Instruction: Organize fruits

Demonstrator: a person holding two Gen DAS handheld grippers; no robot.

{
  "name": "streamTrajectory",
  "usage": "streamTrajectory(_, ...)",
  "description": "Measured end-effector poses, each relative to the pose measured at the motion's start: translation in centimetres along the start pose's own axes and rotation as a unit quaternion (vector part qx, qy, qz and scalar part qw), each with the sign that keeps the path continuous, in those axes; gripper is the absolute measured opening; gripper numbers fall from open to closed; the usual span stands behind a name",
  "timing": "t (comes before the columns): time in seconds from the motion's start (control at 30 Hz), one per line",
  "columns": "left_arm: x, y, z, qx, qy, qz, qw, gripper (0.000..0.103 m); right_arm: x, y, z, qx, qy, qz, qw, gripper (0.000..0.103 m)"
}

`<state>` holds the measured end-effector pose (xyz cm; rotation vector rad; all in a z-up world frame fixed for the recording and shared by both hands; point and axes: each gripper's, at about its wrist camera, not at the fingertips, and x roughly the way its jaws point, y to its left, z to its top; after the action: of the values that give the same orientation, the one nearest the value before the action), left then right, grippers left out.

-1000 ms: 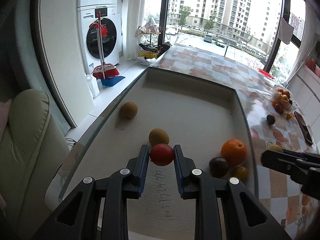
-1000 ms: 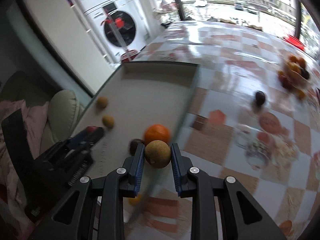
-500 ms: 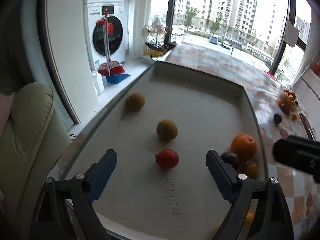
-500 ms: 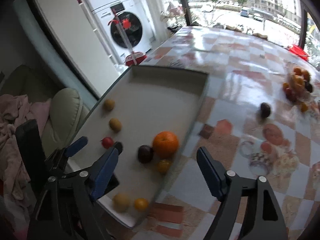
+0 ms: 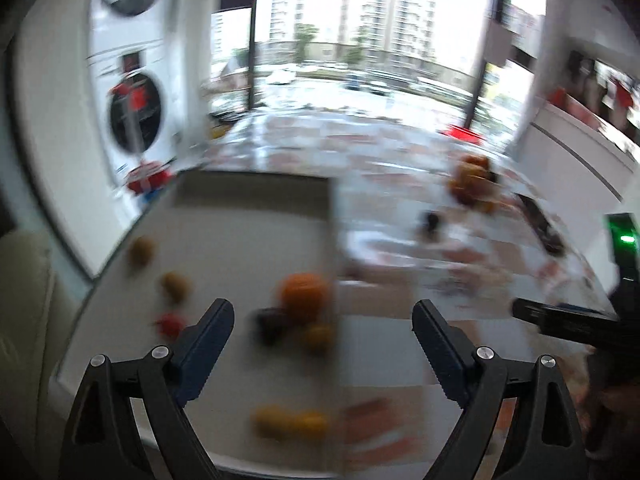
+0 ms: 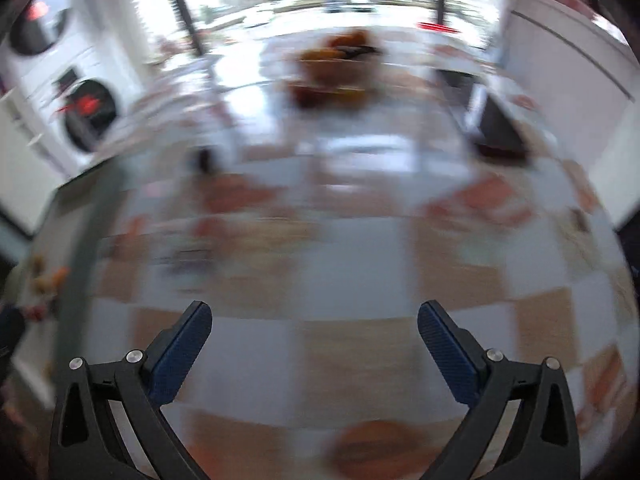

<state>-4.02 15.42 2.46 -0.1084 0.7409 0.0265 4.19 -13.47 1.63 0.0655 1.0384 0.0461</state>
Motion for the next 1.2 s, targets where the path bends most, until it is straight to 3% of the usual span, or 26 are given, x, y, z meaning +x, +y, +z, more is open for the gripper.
streamTrajectory(0.13, 1.9, -4.9, -0.4, 0.040, 0.026, -0.018, 0.9987, 0.092, 0.8, -3.6, -0.2, 0.005, -0.008, -0.062, 0.998, 0.103)
streamTrajectory(0.37, 6.8, -10.2, -1.1, 0.084, 0.066, 0.008, 0.9943, 0.092, 0.7, -3.9, -1.1, -0.016, -0.046, -0.057, 0.997, 0.103)
streamTrajectory(0.43, 7.5, -10.4, -1.1, 0.083, 0.073, 0.010, 0.9938, 0.092, 0.7, -3.9, -1.2, -0.016, -0.046, -0.056, 0.997, 0.103)
streamTrajectory(0.53, 8.3, -9.6, -1.8, 0.054, 0.092, 0.008, 0.9943, 0.103, 0.6, -3.8, -1.1, -0.016, -0.046, -0.057, 0.997, 0.103)
streamTrajectory(1.2, 8.2, -9.8, -2.0, 0.049, 0.092, 0.004, 0.9945, 0.103, 0.6, -3.8, -1.2, -0.016, -0.046, -0.056, 0.997, 0.103)
